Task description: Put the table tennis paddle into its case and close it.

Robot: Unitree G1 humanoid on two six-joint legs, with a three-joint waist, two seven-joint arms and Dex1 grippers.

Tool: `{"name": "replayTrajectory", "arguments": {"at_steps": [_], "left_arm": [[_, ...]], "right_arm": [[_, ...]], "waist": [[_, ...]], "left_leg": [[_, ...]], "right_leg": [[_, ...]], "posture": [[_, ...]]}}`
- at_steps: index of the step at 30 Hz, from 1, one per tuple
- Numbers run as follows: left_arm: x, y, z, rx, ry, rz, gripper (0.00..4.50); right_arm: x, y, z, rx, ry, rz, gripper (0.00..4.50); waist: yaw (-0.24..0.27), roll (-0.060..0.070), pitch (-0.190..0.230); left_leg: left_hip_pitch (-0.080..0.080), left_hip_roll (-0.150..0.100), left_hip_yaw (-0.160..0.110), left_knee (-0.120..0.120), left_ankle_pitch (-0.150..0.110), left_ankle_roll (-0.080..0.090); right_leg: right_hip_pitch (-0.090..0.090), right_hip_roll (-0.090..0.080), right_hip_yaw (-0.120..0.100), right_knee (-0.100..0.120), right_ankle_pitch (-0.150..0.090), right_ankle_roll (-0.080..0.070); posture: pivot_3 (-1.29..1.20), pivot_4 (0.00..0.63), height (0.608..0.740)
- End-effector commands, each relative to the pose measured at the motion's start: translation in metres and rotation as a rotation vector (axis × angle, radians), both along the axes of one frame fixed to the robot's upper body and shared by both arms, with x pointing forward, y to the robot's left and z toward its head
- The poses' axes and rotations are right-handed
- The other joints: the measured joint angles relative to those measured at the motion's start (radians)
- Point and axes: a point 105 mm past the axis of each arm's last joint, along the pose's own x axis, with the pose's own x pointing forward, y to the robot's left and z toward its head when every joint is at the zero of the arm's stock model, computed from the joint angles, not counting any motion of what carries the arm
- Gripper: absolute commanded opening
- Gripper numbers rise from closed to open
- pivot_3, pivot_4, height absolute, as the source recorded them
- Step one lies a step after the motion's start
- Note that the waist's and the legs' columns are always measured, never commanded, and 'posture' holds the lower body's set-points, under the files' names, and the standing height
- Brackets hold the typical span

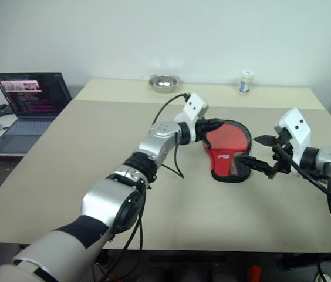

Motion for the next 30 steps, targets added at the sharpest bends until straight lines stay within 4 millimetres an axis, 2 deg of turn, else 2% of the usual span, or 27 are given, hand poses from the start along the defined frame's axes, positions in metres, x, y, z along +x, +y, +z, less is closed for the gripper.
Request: {"name": "replayTrajectory", "arguments": {"at_steps": [1,6,10,14,17,20,23,29,30], "left_arm": [[-0.009,0.020,0.016,0.000,-0.107,-0.100,0.03],[-0.036,0.066,0.003,0.051,-0.100,-0.252,0.03],[-0.048,0.104,0.003,0.063,-0.085,-0.196,0.03],[-0.055,0.121,0.007,0.056,-0.077,-0.131,0.03],[-0.058,0.135,0.006,0.061,-0.074,-0.074,0.03],[-0.058,0.140,0.005,0.070,-0.070,-0.035,0.03],[-0.059,0.141,0.004,0.076,-0.069,-0.022,0.03],[-0.061,0.144,0.004,0.075,-0.066,-0.007,0.03],[-0.061,0.145,0.004,0.076,-0.065,-0.005,0.01]], "right_arm": [[0.027,-0.018,-0.012,-0.015,-0.014,-0.134,4.50],[0.074,-0.029,-0.042,0.002,0.030,-0.283,4.50],[0.105,-0.035,-0.063,-0.007,0.057,-0.358,4.50],[0.119,-0.036,-0.074,-0.003,0.082,-0.373,4.50],[0.125,-0.037,-0.090,-0.030,0.132,-0.369,4.50],[0.127,-0.036,-0.100,-0.052,0.161,-0.355,4.50],[0.126,-0.036,-0.112,-0.102,0.191,-0.337,4.50],[0.119,-0.026,-0.124,-0.080,0.293,-0.269,4.50],[0.118,-0.024,-0.126,-0.064,0.309,-0.265,4.32]], "waist": [[-0.009,0.001,0.000],[-0.021,0.001,-0.001],[-0.022,0.002,0.000],[-0.008,0.002,0.000],[-0.008,0.002,0.000],[-0.008,0.002,0.000],[-0.009,0.002,0.000],[-0.011,0.002,0.000],[-0.011,0.002,0.000]], "left_leg": [[0.001,0.000,0.001,0.000,0.000,0.000],[0.003,0.001,0.003,0.000,0.000,0.000],[0.003,0.001,0.002,0.000,0.001,-0.001],[0.002,-0.001,0.001,0.000,0.001,-0.001],[0.001,-0.002,0.001,0.000,0.001,-0.001],[0.001,-0.002,0.001,0.000,0.001,-0.001],[0.002,-0.001,0.000,0.001,0.001,-0.001],[0.010,0.000,0.000,0.001,0.001,-0.001],[0.010,0.000,0.000,0.001,0.001,-0.001]], "right_leg": [[0.000,0.000,0.000,0.000,0.000,0.000],[0.000,0.000,0.003,0.002,0.000,-0.001],[0.000,0.000,0.004,0.003,0.001,-0.002],[0.001,0.000,0.003,0.002,0.001,-0.001],[0.001,-0.001,0.004,0.001,0.001,-0.001],[0.001,-0.001,0.003,0.001,0.001,-0.001],[0.001,0.000,0.003,0.003,0.001,-0.001],[0.008,0.000,0.003,0.002,0.001,-0.001],[0.009,0.000,0.003,0.002,0.001,-0.001]], "posture": [[0.00,0.150,0.740],[0.00,0.150,0.740],[0.00,0.150,0.740],[0.00,0.150,0.740],[0.00,0.150,0.740],[0.00,0.150,0.740],[0.00,0.150,0.740],[0.00,0.150,0.740],[0.00,0.150,0.740]]}}
